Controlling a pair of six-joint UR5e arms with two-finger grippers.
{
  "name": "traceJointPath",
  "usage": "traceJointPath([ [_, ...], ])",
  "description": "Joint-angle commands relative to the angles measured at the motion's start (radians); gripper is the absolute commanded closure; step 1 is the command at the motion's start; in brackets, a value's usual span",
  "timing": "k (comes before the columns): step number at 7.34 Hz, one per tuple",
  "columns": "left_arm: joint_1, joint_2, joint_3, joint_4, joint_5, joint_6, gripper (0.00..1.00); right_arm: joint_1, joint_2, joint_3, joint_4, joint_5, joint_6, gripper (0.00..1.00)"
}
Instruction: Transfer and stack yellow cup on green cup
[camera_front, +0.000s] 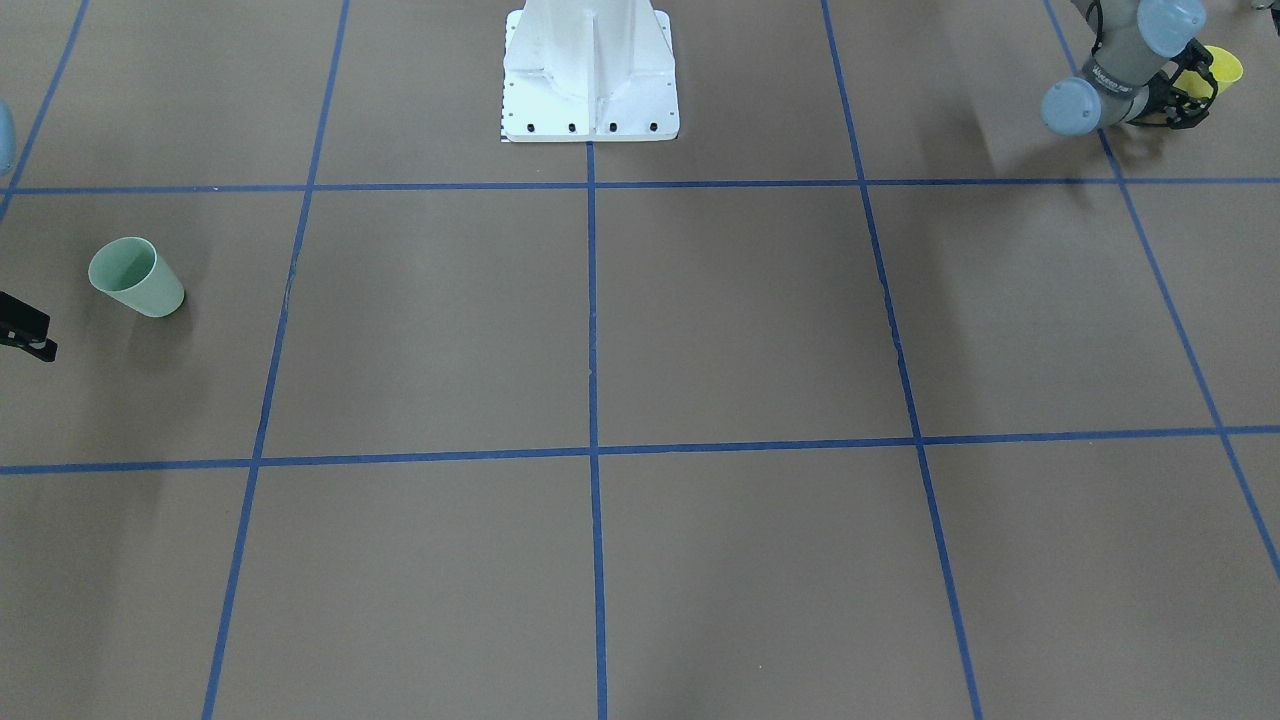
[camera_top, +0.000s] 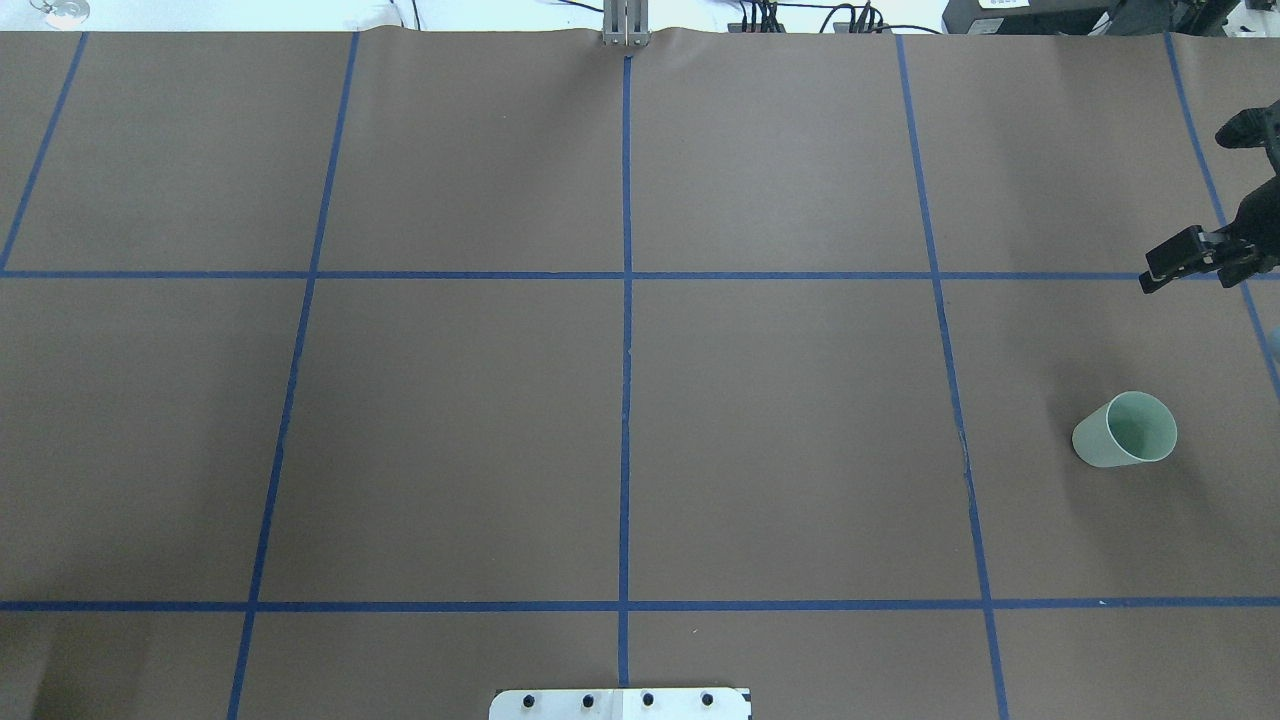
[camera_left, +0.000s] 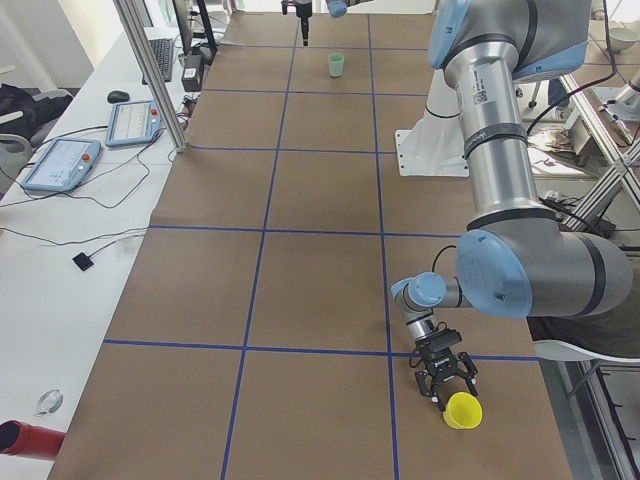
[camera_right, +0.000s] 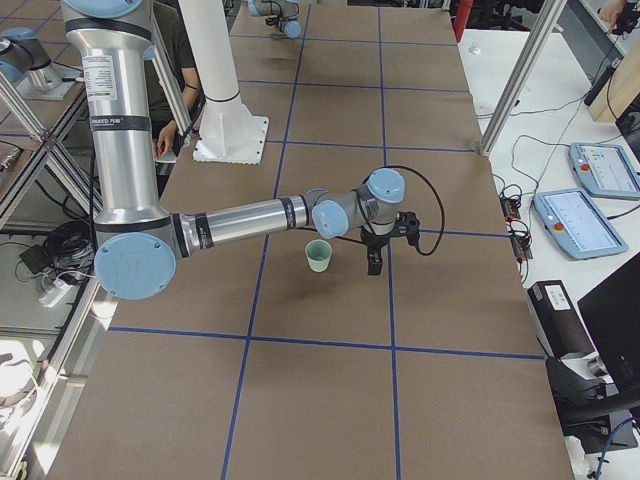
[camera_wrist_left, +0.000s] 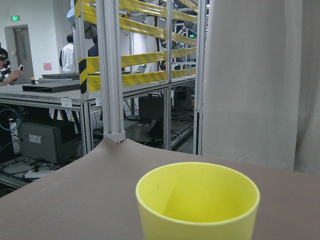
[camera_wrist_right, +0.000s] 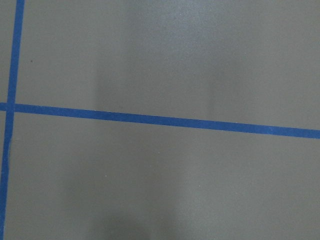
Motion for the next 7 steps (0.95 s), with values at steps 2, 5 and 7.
traceJointPath([
  [2,0.024,0.011,0.063,-0.074,0.005,0.002,0.03,0.0,-0.006,0.012,-0.001,0.0,0.001,0.0],
  [5,0.029,0.012,0.059,-0.078,0.005,0.002,0.93,0.0,-0.009,0.014,-0.001,0.002,0.0,0.0],
  [7,0.027,0.075,0.059,-0.082,0.017,0.104,0.94,0.0,-0.009,0.014,-0.001,0.003,0.001,0.0],
])
